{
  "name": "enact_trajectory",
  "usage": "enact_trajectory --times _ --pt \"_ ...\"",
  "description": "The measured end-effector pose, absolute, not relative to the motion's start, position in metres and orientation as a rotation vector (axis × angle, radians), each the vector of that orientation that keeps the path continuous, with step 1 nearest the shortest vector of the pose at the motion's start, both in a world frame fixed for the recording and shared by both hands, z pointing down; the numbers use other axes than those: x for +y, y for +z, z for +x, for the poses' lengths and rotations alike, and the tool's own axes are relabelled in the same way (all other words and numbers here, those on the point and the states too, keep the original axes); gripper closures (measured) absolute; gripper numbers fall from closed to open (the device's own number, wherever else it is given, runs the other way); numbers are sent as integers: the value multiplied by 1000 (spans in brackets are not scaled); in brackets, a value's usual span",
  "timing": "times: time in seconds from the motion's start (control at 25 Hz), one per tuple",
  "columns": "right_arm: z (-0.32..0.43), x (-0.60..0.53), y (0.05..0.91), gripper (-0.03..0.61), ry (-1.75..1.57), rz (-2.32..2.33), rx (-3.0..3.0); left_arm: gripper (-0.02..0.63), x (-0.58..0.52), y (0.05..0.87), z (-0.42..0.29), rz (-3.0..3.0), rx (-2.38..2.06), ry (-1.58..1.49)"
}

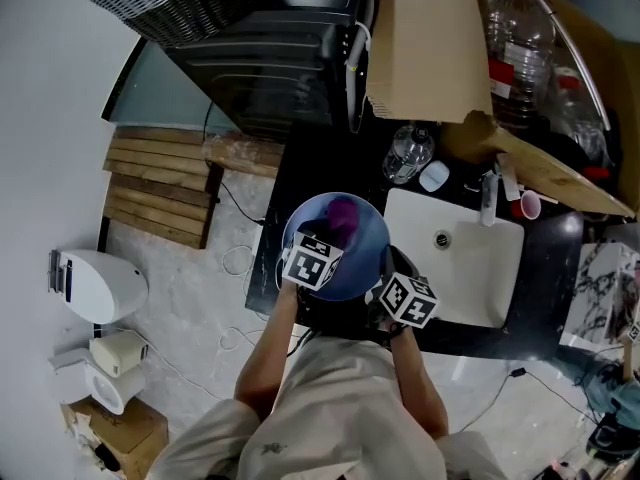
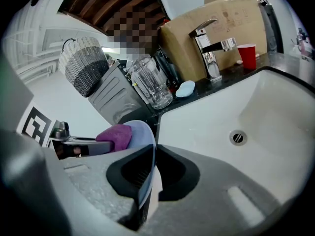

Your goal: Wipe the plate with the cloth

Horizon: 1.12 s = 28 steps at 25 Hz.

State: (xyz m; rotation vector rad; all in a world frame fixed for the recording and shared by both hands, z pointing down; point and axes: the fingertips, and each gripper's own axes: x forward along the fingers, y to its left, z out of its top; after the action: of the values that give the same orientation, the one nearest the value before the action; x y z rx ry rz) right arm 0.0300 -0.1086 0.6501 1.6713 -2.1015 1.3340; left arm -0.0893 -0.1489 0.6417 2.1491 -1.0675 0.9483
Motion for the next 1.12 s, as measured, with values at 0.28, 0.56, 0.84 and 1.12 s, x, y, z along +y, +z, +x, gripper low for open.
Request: enact_trajectory --times 0.28,0.56,0.84,1.12 --pt "30 -109 650 558 1331 1677 -2097 554 -147 640 -118 2080 -1147 1036" --pt "31 -109 650 558 1327 1686 -2091 555 -139 639 -142 2041 -1181 1140" --pt "31 -109 650 558 1328 1698 -2077 554 -114 639 -148 2019 -1127 1189" --pt "30 -108 649 558 1332 1712 -2072 554 -83 642 -141 2030 -1033 1240"
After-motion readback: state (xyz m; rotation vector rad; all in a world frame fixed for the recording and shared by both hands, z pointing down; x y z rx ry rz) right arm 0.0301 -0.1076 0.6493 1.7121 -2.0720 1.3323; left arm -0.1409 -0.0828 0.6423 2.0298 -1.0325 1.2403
